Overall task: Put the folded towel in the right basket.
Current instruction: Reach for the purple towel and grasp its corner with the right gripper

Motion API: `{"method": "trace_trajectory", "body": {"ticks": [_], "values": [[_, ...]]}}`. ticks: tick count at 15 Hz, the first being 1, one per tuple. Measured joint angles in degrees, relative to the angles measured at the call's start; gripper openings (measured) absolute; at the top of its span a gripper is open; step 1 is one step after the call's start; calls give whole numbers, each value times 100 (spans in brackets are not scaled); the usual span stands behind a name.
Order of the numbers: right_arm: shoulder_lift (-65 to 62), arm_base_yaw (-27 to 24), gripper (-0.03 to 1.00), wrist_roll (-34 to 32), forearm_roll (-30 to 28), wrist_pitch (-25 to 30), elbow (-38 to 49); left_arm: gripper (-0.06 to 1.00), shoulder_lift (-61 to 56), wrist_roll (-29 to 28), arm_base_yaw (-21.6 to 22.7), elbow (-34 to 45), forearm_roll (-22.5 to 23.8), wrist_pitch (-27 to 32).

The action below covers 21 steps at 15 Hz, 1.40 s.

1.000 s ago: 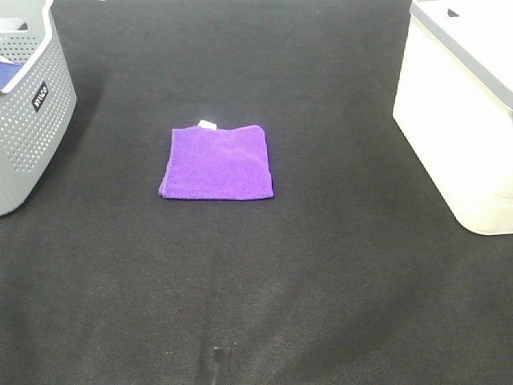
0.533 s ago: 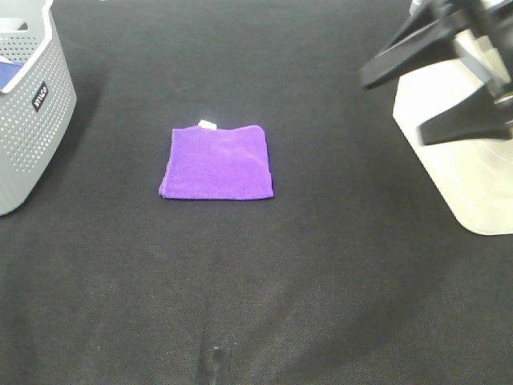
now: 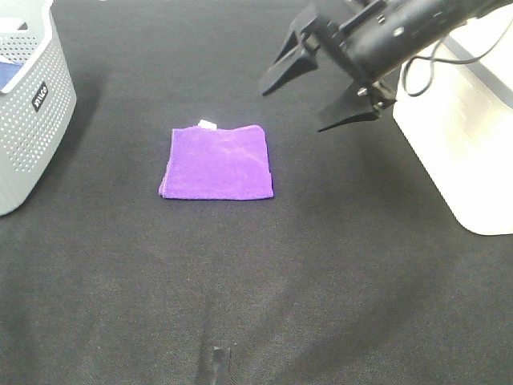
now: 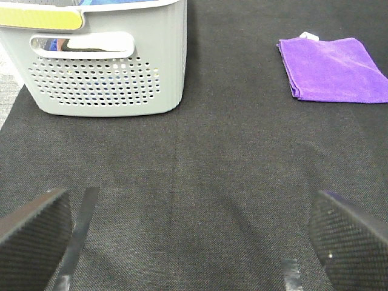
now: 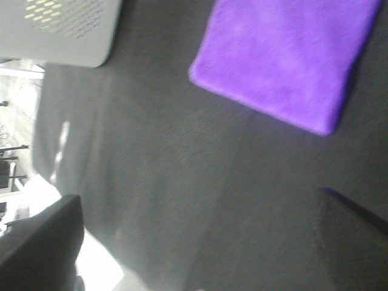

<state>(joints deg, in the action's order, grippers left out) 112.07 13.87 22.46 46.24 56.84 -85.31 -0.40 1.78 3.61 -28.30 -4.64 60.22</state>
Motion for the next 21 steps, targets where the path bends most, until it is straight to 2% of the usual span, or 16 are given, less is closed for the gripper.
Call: {"method": "trace_trajectory", "body": {"ticks": [3,7,10,14,21], "values": [[1094,0,96,-46,-350,109,-911,99,0,0,0,0,0,0],[2355,0,95,-63,-401,361,-2458,99,0,0,0,0,0,0],[2939,-34,94,-298,-785,395,-3134,99,0,0,0,0,0,0],[3329,-218,94,-361,-785,246,-3231,99,0,0,0,0,0,0],[3552,-166,93,-424,-504,269,-3375,99,0,0,0,0,0,0]]}}
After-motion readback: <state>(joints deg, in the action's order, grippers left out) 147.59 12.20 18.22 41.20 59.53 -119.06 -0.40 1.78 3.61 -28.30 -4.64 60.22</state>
